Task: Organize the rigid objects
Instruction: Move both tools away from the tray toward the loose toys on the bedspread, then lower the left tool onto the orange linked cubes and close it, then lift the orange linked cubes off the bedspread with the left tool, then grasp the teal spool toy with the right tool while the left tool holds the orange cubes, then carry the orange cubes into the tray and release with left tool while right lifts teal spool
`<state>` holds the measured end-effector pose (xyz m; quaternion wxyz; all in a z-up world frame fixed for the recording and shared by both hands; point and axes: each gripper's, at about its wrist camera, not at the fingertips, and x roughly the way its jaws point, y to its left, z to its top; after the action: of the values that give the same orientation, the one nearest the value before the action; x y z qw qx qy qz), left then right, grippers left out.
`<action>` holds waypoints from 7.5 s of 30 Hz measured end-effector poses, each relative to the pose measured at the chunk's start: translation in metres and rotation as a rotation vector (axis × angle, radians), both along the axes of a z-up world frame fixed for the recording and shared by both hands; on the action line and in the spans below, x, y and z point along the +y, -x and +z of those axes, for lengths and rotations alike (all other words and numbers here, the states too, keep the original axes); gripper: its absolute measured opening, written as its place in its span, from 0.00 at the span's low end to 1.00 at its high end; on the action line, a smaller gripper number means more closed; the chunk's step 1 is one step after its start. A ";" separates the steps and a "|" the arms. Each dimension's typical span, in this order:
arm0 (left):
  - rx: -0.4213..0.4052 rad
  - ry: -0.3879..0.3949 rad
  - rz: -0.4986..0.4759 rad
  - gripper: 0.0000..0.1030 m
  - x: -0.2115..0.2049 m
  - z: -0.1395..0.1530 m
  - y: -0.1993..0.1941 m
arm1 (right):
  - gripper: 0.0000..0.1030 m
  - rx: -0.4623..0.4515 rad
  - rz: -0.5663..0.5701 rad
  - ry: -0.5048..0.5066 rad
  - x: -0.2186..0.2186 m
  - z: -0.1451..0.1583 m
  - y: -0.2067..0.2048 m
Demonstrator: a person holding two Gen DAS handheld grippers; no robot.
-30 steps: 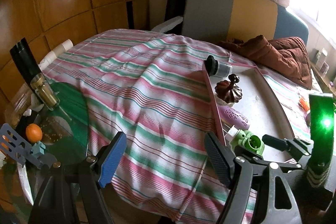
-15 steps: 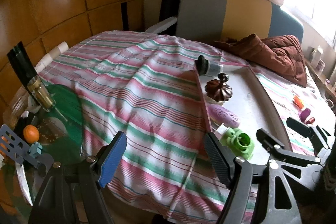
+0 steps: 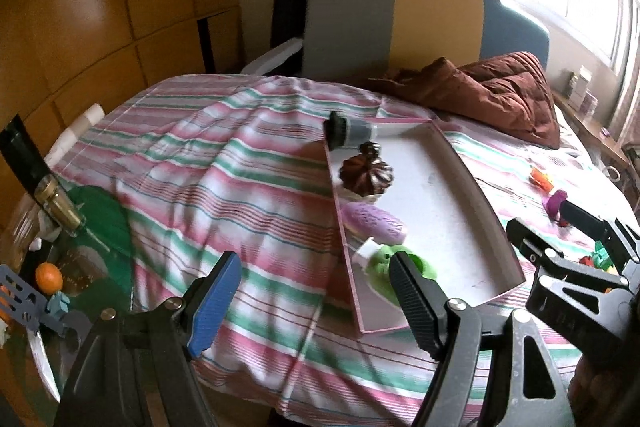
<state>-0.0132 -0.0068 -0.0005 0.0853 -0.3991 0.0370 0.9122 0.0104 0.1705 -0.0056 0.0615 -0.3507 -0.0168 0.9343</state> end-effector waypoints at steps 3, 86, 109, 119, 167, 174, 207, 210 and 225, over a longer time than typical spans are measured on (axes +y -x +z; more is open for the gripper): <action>-0.001 -0.001 -0.032 0.75 0.012 0.002 -0.001 | 0.78 0.006 -0.024 -0.003 0.011 0.002 -0.004; -0.214 0.140 -0.634 0.81 0.432 -0.060 0.121 | 0.82 -0.046 -0.662 0.376 0.321 -0.025 -0.074; -0.160 0.075 -0.607 0.59 0.367 -0.058 0.104 | 0.83 0.026 -0.803 0.545 0.355 -0.032 -0.100; -0.122 0.062 -0.663 0.59 0.306 -0.049 0.012 | 0.83 0.014 -0.886 0.675 0.376 -0.050 -0.115; 0.005 -0.024 -0.455 0.59 0.176 0.009 -0.020 | 0.31 -0.365 -0.699 0.285 0.335 -0.080 -0.053; 0.000 -0.022 -0.420 0.59 0.161 0.005 -0.014 | 0.30 -0.398 -0.695 0.253 0.333 -0.086 -0.051; -0.082 -0.027 -0.216 0.59 0.089 -0.020 0.025 | 0.27 -0.226 -0.706 0.534 0.359 -0.073 -0.069; -0.080 -0.028 -0.228 0.59 0.091 -0.019 0.022 | 0.66 -0.203 -0.714 0.591 0.359 -0.074 -0.075; -0.081 -0.035 -0.223 0.59 0.087 -0.021 0.024 | 0.79 -0.275 -0.571 0.399 0.329 -0.073 -0.052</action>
<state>-0.0368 0.0804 -0.0219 0.1944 -0.4273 0.0617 0.8808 0.0622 0.4993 -0.0784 0.2472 -0.4685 0.2558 0.8087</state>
